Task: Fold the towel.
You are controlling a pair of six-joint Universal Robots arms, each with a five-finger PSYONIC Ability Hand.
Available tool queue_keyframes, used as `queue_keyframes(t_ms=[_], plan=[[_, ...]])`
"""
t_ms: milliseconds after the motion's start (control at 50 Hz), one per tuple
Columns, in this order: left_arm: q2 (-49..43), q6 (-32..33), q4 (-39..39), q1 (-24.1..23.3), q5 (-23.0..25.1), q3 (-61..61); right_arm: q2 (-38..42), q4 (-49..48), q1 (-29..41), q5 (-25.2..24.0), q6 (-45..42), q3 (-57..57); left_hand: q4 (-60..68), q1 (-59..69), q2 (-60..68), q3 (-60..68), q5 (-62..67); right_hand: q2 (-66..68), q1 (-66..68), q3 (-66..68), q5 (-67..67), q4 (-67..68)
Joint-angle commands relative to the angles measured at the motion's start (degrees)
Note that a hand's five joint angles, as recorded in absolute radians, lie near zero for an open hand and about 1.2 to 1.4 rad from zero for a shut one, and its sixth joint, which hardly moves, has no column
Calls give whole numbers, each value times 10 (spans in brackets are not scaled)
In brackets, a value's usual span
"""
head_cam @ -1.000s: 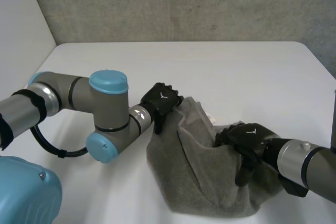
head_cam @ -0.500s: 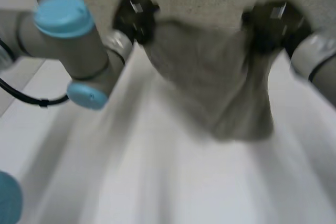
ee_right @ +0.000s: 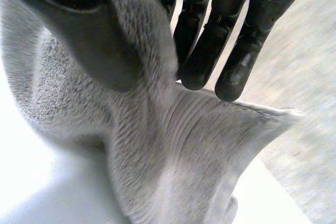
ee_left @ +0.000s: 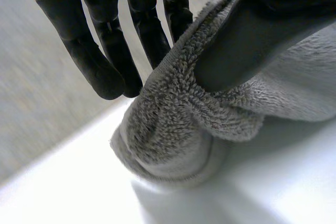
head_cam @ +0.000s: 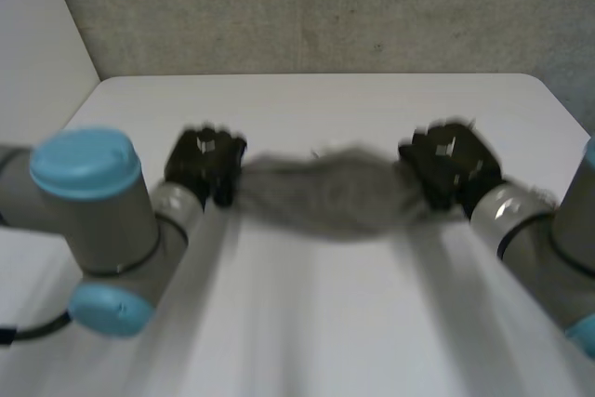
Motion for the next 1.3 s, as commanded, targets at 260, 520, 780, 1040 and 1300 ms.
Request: queue_keyframes(t_ms=[260, 520, 780, 1040, 1300], plan=[[37, 31, 12, 0, 7, -109, -4, 7, -10, 15, 2, 39, -146, -89, -125, -163, -207, -414, -417, -417, -422, -422], [39, 34, 22, 3, 8, -141, -11, 74, -91, -56, 7, -23, -713, -656, -692, -730, -774, -439, -442, -442, -447, -447], [59, 34, 23, 37, 9, -150, 144, 177, -122, -128, 9, -219, -711, -654, -690, -728, -772, -313, -316, -316, -321, -321], [46, 35, 23, 51, 11, -141, 297, 234, -121, -130, 6, -351, -671, -613, -650, -688, -732, -315, -318, -317, -323, -323], [31, 35, 22, 56, 99, -152, 306, 237, -95, -134, -18, -342, -657, -600, -636, -674, -719, -315, -318, -317, -323, -323]])
